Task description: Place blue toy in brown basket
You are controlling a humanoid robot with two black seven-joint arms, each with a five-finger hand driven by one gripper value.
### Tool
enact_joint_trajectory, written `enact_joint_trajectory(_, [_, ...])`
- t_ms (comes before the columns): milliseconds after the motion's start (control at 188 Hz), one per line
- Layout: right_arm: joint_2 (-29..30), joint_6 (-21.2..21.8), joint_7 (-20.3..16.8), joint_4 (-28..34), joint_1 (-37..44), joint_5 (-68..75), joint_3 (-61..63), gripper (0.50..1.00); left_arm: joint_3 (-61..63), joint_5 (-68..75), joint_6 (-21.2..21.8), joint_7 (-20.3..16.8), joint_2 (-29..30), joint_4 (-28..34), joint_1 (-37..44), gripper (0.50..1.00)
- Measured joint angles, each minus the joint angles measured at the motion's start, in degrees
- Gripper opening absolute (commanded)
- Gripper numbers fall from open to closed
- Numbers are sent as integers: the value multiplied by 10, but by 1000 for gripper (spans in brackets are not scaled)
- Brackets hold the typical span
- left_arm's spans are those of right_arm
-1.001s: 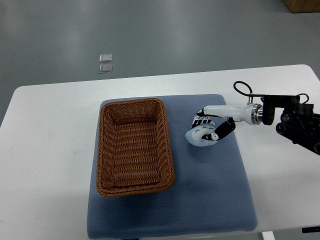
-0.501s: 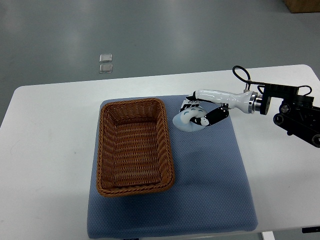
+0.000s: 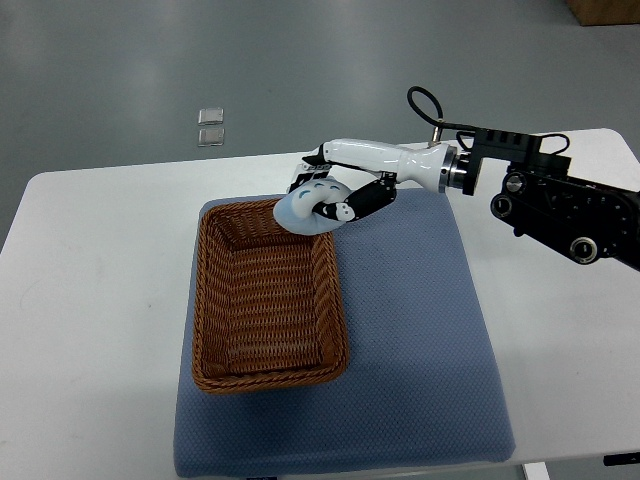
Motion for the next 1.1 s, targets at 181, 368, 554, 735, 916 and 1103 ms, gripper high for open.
enact_joint_trajectory(181, [102,8,-55,-58,11,-3,-14,500,0,0,0,0,0,0,0,1000])
enact_joint_trajectory(368, [150,10,-72,-86,5,-5,-46,552,0,0,0,0,0,0,0,1000])
enact_joint_trajectory(554, [160,2,-71,-90,-7,-1,-48,893,0,0,0,0,0,0,0,1000])
enact_joint_trajectory(735, [150,2,-71,-90,-18,6,-38,901,0,0,0,0,0,0,0,1000])
enact_joint_trajectory(916, [127,32,-80,-91,-18,88,-16,909,0,0,0,0,0,0,0,1000])
enact_joint_trajectory(1103, [98,90,-192,-91,-23,241,51,909,0,0,0,0,0,0,0,1000])
